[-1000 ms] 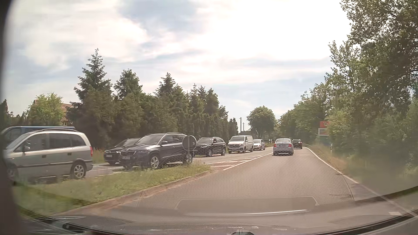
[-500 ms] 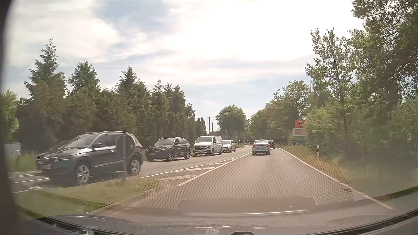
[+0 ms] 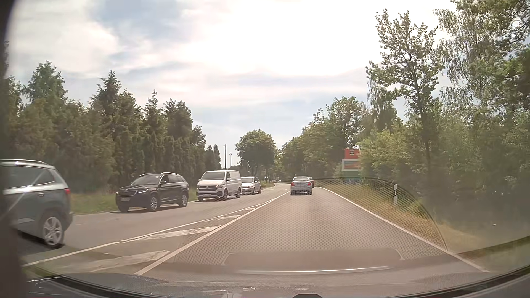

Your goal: Follow the waypoints while adhering to traffic rules and regulations

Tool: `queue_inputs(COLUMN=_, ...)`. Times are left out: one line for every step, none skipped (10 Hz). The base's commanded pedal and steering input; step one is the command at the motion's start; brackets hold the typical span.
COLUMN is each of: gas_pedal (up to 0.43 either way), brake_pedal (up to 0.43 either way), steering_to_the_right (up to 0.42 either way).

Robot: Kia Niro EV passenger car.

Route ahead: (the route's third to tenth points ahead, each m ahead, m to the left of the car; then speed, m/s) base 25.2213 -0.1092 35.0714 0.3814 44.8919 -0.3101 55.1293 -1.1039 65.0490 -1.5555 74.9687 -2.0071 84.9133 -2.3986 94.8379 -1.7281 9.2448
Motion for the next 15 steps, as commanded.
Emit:
queue_inputs(gas_pedal=0.449, brake_pedal=0.0, steering_to_the_right=0.092)
queue_inputs(gas_pedal=0.441, brake_pedal=0.0, steering_to_the_right=0.08)
queue_inputs(gas_pedal=0.441, brake_pedal=0.0, steering_to_the_right=0.067)
queue_inputs(gas_pedal=0.441, brake_pedal=0.0, steering_to_the_right=0.053)
queue_inputs(gas_pedal=0.441, brake_pedal=0.0, steering_to_the_right=0.04)
queue_inputs(gas_pedal=0.441, brake_pedal=0.0, steering_to_the_right=0.029)
queue_inputs(gas_pedal=0.441, brake_pedal=0.0, steering_to_the_right=0.024)
queue_inputs(gas_pedal=0.441, brake_pedal=0.0, steering_to_the_right=0.018)
queue_inputs(gas_pedal=0.441, brake_pedal=0.0, steering_to_the_right=0.01)
queue_inputs(gas_pedal=0.441, brake_pedal=0.0, steering_to_the_right=0.005)
queue_inputs(gas_pedal=0.429, brake_pedal=0.0, steering_to_the_right=0.002)
queue_inputs(gas_pedal=0.429, brake_pedal=0.0, steering_to_the_right=0.0)
queue_inputs(gas_pedal=0.429, brake_pedal=0.0, steering_to_the_right=0.0)
queue_inputs(gas_pedal=0.421, brake_pedal=0.0, steering_to_the_right=-0.001)
queue_inputs(gas_pedal=0.409, brake_pedal=0.0, steering_to_the_right=-0.002)
